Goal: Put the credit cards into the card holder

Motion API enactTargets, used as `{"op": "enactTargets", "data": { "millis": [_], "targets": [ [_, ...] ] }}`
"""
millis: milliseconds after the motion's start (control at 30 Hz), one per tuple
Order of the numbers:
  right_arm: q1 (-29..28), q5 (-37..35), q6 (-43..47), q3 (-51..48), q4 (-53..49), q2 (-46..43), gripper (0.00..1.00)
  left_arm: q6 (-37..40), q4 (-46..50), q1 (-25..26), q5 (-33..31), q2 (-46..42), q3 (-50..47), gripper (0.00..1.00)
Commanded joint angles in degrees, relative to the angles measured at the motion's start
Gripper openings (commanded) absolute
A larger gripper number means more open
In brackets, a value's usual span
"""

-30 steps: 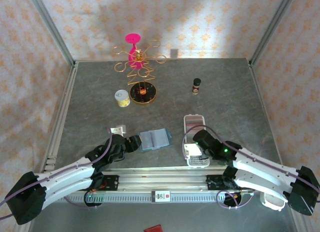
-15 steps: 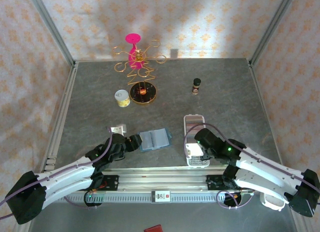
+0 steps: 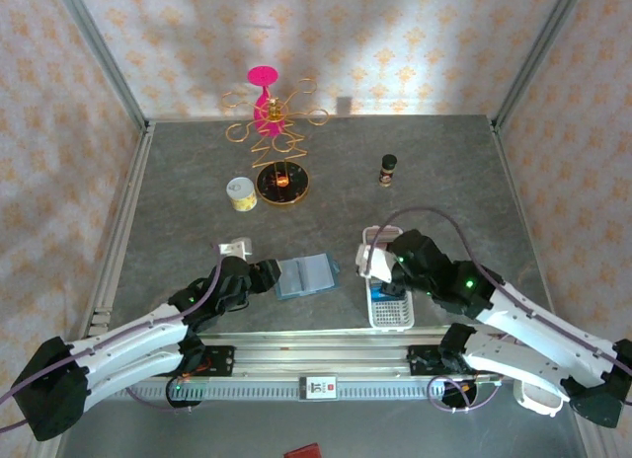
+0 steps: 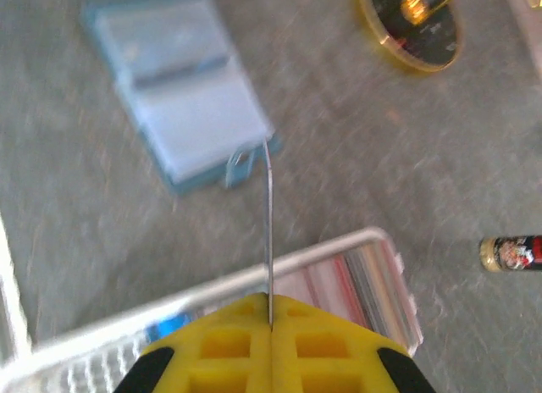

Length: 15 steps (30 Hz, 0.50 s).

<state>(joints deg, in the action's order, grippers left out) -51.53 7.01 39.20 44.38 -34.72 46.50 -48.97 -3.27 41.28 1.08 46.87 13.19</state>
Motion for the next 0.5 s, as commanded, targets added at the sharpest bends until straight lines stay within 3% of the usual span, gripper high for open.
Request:
{"op": "enactTargets", "data": {
  "millis": [0, 100, 267, 467],
  "targets": [
    [0.29, 2.78, -22.19, 2.51, 13.76, 3.8, 0.0, 0.89, 0.44, 0.11, 1.99, 1.24, 1.84, 0.46],
    [0.28, 5.46, -40.67, 1.45, 22.03, 9.15, 0.0, 0.66, -0.28, 0.05, 3.37, 2.36, 1.62, 0.42],
    [-0.11, 11.95, -61.82, 1.28, 30.87, 20.72, 0.0, 0.71, -2.0, 0.14, 5.01, 5.01, 1.7, 0.33],
    [-0.66, 10.4, -76.92, -4.55, 42.38, 28.95, 0.0, 1.25, -3.64, 0.4, 6.1, 9.28, 2.37, 0.23]
  ]
}}
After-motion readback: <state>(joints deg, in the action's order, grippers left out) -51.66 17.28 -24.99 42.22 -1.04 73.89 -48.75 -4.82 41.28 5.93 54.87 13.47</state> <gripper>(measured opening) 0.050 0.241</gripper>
